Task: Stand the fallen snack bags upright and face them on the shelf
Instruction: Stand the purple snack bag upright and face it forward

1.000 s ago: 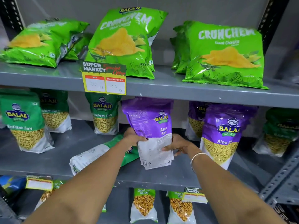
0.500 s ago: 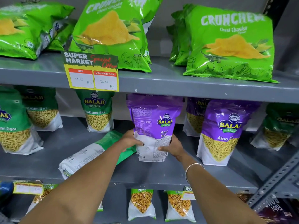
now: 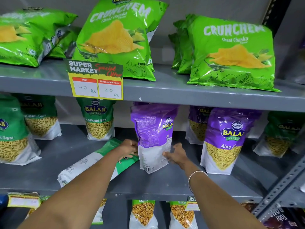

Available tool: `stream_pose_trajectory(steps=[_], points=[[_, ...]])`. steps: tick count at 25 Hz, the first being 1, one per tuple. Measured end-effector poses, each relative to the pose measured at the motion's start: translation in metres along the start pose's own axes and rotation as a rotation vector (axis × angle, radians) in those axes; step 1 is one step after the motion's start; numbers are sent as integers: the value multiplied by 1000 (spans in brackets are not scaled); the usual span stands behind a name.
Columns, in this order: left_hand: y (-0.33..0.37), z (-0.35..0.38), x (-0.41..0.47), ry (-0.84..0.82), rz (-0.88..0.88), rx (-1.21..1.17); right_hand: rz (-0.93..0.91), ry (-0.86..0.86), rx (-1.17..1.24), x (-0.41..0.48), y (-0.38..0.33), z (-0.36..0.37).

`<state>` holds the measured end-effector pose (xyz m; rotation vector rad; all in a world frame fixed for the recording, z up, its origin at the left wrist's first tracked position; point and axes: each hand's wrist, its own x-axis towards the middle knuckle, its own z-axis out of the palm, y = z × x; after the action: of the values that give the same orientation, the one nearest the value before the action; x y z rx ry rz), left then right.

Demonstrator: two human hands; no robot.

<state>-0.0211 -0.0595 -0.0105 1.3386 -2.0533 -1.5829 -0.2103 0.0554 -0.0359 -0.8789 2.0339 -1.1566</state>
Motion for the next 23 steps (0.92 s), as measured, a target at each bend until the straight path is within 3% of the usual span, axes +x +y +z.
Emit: stream_pose_trajectory(steps=[4,7,11,16,20,23], points=[[-4,4,2,51,58,9,22,-242,-4,-6,-7,-3],[-7,10,7,68,62,41,7,-328,-88,-9,-10,-4],[-3,14,12,7,74,23,-19,-489,-85,-13,-15,1],[2,23,7,-35,75,-60,-61,-344,-113,-15,-9,10],[13,21,3,-169,71,-88,-82,-290,-117,-16,-8,7],[17,13,4,-88,41,-38,-121,-311,-84,-14,-6,0]])
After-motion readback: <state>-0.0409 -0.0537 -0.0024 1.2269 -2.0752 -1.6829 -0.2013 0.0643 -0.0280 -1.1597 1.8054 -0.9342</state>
